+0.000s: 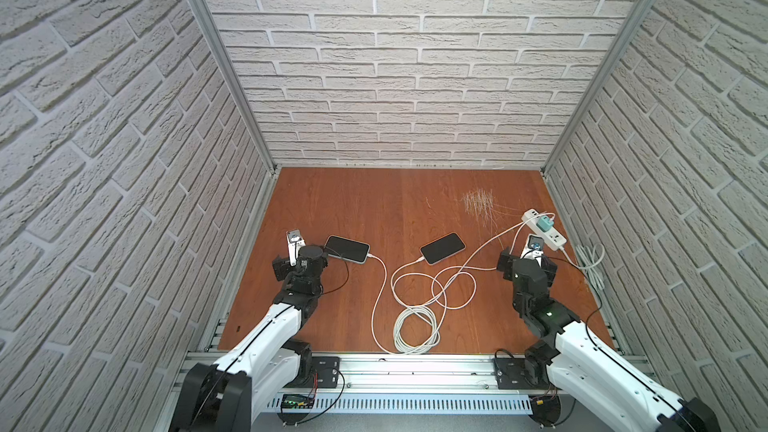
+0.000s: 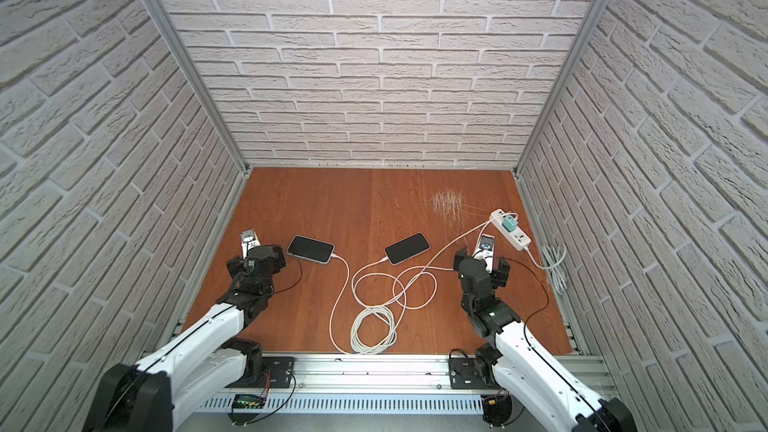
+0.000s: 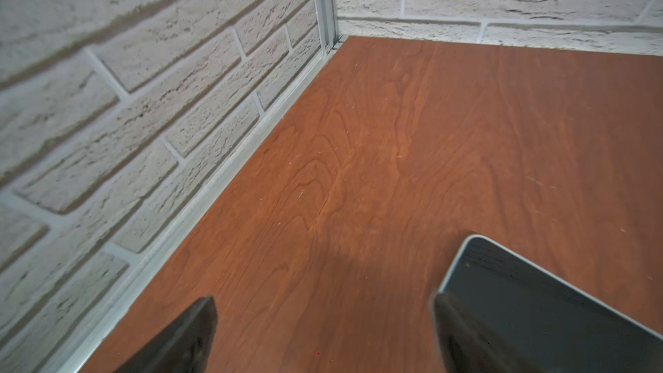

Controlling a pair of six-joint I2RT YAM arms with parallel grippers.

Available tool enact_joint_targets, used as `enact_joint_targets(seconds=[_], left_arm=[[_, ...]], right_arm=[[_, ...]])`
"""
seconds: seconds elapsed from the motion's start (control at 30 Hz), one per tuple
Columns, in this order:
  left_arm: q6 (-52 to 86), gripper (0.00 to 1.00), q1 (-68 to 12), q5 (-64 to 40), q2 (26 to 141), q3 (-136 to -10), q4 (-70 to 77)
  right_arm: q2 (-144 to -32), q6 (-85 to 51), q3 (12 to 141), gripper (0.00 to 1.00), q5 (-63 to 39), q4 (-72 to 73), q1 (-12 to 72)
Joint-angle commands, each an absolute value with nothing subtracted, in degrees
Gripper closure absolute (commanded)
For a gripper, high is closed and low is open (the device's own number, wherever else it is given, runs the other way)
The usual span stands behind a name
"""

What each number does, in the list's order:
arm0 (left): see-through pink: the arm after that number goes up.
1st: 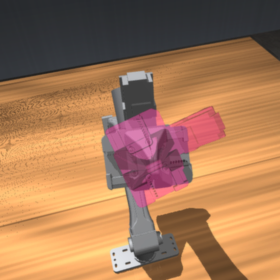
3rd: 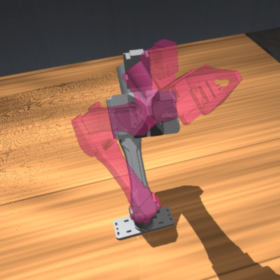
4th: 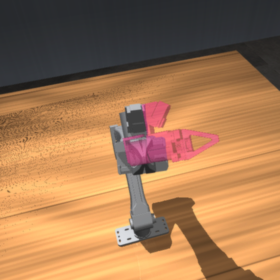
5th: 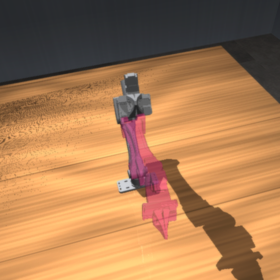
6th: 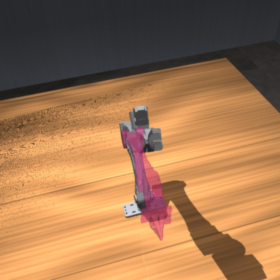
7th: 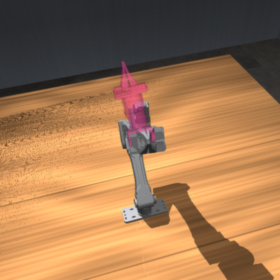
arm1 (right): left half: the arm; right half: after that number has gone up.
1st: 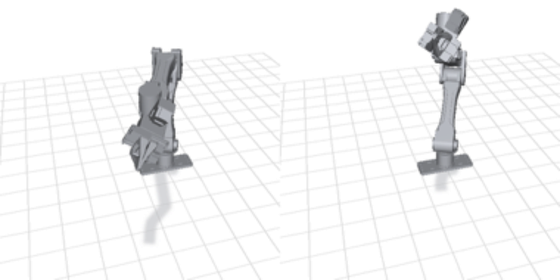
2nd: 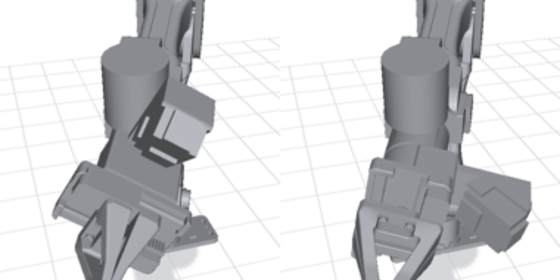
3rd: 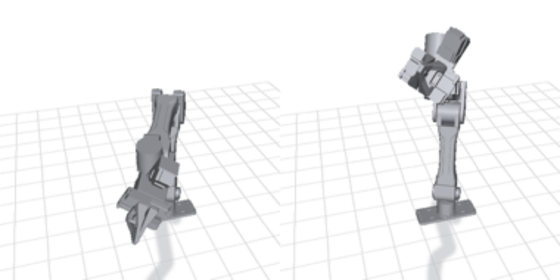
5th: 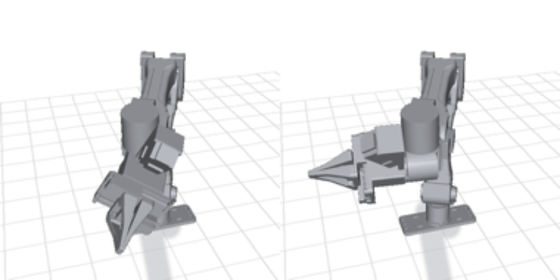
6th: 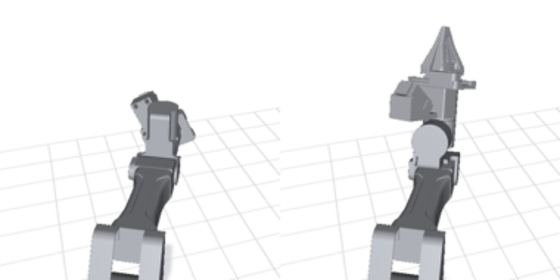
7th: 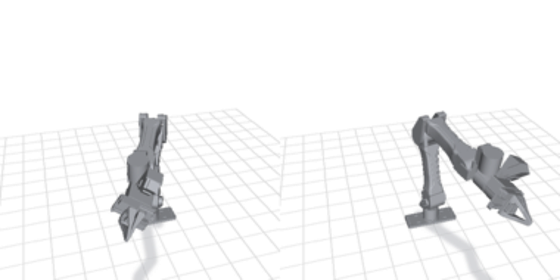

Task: Plug the charging cable into the phone
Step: Reset both arms

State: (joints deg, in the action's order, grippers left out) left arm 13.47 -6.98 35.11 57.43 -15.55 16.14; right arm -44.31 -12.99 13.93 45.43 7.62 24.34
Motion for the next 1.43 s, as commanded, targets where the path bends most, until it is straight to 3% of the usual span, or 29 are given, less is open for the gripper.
enact_joint_targets(seconds=[0.0, 0.07, 0.17, 0.3, 0.4, 0.6, 1.4], left_arm=[[10.07, 0.02, -1.58, 23.00, 64.16, -13.11, 36.46], [8.55, 0.02, 0.53, 18.12, 71.35, -12.77, 48.31], [4.76, 0.02, 2.27, 13.77, 80.78, -19.26, 48.41], [3.91, 0.02, 2.76, 10.75, 86.26, -20.64, 51.05], [3.78, 0.02, 3.98, 7.08, 88.65, -21.92, 50.62], [4.74, 0.02, 5.27, 5.32, 88.71, -22.42, 49.82], [4.61, 0.02, 4.97, 5.70, 88.68, -22.24, 50.12]], right_arm=[[-50.93, -11.77, 9.64, 0.00, 45.57, 27.48, 18.98], [-56.13, -11.34, 9.39, 0.01, 42.06, 34.56, 16.51], [-68.33, -9.70, 8.60, 0.01, 37.04, 53.65, 11.87], [-83.62, -4.30, 14.59, 0.06, 28.55, 62.49, 8.14], [-88.33, -2.77, 20.86, 0.12, 20.30, 53.74, 7.27], [-88.08, -5.95, 22.52, 0.01, 16.83, 49.78, 3.86], [-87.93, -5.69, 22.71, 0.01, 17.01, 49.19, 4.22]])
